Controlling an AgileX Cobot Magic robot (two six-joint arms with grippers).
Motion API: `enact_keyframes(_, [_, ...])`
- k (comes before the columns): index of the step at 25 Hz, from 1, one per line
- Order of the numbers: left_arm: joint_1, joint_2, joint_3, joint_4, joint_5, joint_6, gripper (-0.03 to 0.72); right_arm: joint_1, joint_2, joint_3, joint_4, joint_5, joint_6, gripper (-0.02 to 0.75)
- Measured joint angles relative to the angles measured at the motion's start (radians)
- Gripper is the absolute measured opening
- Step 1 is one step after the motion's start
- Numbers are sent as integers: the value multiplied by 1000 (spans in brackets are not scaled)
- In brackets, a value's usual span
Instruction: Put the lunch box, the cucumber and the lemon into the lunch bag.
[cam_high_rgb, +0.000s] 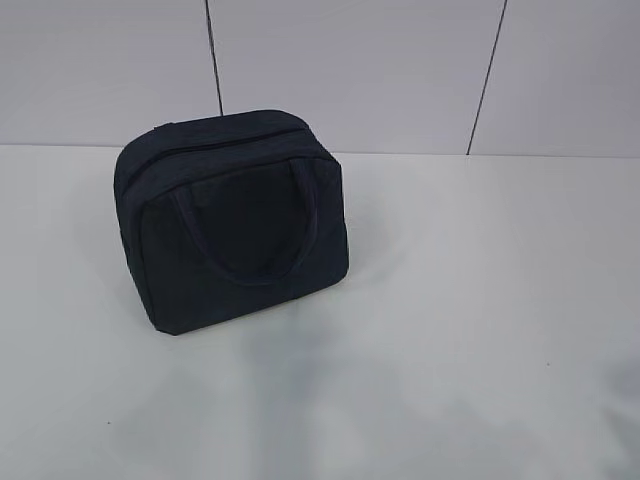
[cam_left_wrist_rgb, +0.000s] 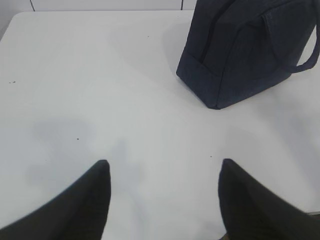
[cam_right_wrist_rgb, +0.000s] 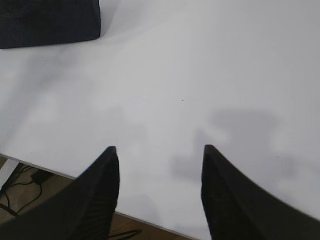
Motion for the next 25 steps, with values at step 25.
enact_keyframes(25, [1, 0, 0, 0, 0, 0, 465, 0, 0, 0, 0, 2, 0, 420])
